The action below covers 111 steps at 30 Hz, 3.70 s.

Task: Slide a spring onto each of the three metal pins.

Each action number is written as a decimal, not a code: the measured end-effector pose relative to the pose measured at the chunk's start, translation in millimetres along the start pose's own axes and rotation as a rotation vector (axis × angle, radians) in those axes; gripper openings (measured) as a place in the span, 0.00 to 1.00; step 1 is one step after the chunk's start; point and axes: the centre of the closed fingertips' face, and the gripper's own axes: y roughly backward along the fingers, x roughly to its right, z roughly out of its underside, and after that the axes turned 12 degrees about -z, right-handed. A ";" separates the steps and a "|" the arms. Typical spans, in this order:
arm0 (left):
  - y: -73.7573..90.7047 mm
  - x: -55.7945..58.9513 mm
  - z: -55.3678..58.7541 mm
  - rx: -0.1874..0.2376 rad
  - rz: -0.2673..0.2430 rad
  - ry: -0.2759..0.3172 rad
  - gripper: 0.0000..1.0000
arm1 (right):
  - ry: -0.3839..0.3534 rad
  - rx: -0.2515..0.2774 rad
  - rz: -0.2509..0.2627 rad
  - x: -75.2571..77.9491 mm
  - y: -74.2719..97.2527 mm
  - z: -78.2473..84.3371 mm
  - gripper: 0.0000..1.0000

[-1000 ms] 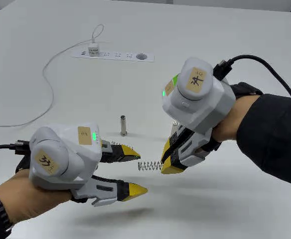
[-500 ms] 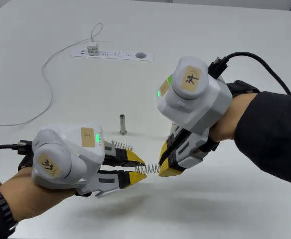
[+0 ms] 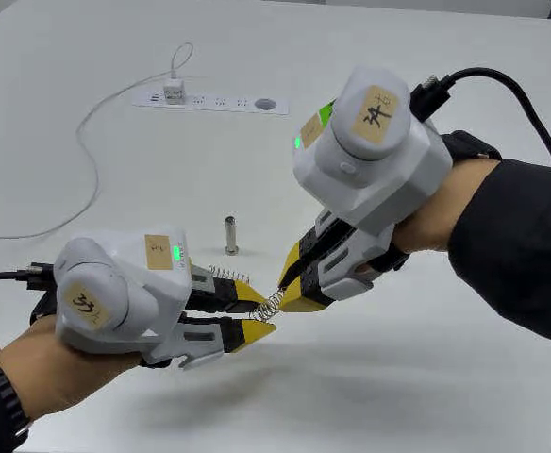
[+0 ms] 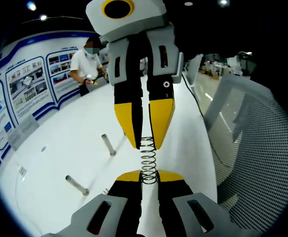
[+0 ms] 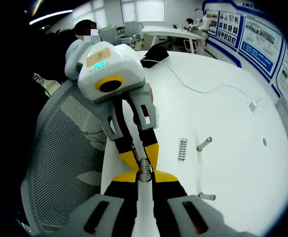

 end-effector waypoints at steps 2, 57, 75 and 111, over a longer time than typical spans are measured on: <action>0.2 -1.1 -0.3 0.001 -0.001 0.012 0.11 | 0.008 0.002 0.006 3.3 -0.3 -0.7 0.11; 61.3 -41.5 -1.1 0.073 -0.185 0.248 0.34 | -0.125 -0.047 0.189 74.0 72.1 41.5 0.12; 64.1 -39.0 0.3 0.075 -0.207 0.260 0.37 | -0.168 -0.172 0.161 105.6 57.0 56.9 0.12; 65.4 -41.7 3.4 0.071 -0.215 0.268 0.36 | -0.211 -0.242 0.187 133.9 12.0 61.1 0.12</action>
